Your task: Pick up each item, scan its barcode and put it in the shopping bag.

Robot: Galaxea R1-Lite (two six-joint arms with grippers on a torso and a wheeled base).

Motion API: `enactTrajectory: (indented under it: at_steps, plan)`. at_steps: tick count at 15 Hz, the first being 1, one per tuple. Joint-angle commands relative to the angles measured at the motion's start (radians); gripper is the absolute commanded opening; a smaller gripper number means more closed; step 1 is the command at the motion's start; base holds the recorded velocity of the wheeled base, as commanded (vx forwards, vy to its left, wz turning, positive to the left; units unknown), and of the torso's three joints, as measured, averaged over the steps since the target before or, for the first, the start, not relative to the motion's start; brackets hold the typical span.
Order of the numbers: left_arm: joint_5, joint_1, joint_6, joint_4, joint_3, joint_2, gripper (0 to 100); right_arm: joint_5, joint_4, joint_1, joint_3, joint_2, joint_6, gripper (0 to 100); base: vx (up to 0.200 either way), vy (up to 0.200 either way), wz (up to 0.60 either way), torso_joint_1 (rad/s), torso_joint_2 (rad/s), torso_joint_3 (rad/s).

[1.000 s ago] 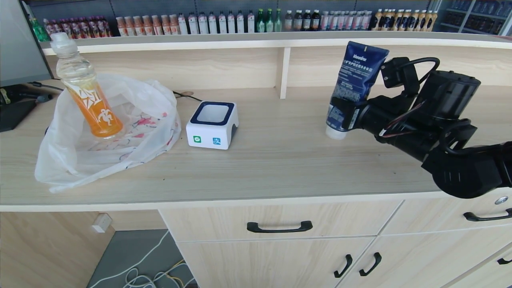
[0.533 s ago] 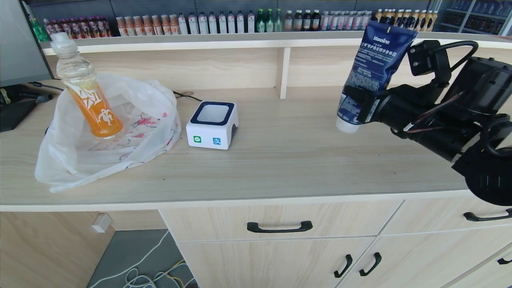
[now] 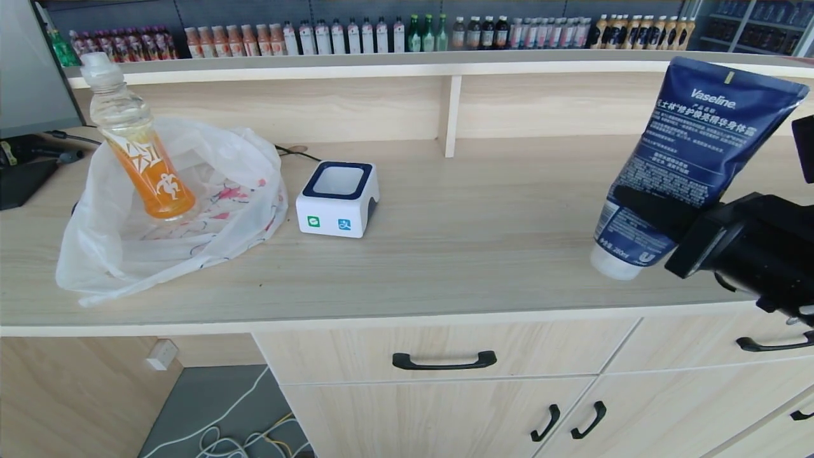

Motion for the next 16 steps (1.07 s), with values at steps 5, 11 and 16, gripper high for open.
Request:
enactTrajectory:
  at_steps: [5,11,16]
  plan:
    - [0.0,0.0,0.0,0.0,0.0,0.0,0,0.007,-0.002,0.179,0.095,-0.125,0.026,0,0.0,0.0,0.0,0.0,0.0,0.0]
    - [0.0,0.0,0.0,0.0,0.0,0.0,0,0.311,-0.002,0.211,-0.008,0.002,0.074,0,0.0,0.0,0.0,0.0,0.0,0.0]
    - [0.0,0.0,0.0,0.0,0.0,0.0,0,0.648,0.0,0.211,-0.111,0.084,0.076,0,0.0,0.0,0.0,0.0,0.0,0.0]
